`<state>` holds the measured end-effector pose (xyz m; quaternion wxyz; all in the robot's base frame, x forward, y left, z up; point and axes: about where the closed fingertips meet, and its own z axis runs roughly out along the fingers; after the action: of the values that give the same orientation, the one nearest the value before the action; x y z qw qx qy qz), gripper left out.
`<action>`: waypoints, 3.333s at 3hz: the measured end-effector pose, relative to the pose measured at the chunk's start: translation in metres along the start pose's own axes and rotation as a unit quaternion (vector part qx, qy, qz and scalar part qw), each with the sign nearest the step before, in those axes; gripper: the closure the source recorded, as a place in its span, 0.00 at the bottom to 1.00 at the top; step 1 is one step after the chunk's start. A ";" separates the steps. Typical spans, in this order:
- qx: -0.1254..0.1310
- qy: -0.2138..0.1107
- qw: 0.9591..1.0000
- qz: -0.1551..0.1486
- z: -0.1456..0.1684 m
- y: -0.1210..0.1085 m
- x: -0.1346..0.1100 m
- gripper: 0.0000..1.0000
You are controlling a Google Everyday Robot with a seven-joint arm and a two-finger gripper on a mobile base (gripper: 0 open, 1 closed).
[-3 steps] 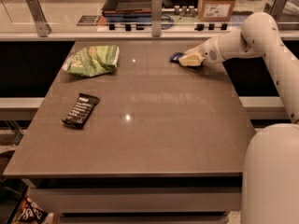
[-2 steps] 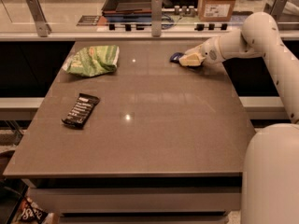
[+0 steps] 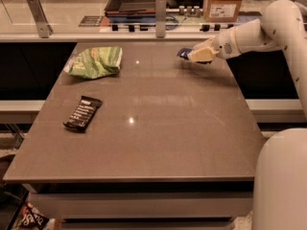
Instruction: Move rxbar blueberry near rxbar chocolate
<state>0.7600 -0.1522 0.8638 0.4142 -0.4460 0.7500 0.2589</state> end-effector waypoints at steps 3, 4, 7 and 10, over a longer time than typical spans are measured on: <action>-0.062 -0.019 0.997 -0.036 -0.043 0.083 -0.027 1.00; -0.086 -0.016 0.995 -0.055 -0.036 0.134 -0.030 1.00; -0.176 0.028 0.978 -0.105 0.015 0.252 -0.029 1.00; -0.255 0.036 0.959 -0.114 0.075 0.303 -0.022 1.00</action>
Offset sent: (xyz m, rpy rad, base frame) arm -0.1005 0.0094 0.0542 0.0583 -0.0065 0.1599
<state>0.5279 0.0565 0.8493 0.2862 -0.6284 0.6175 0.3767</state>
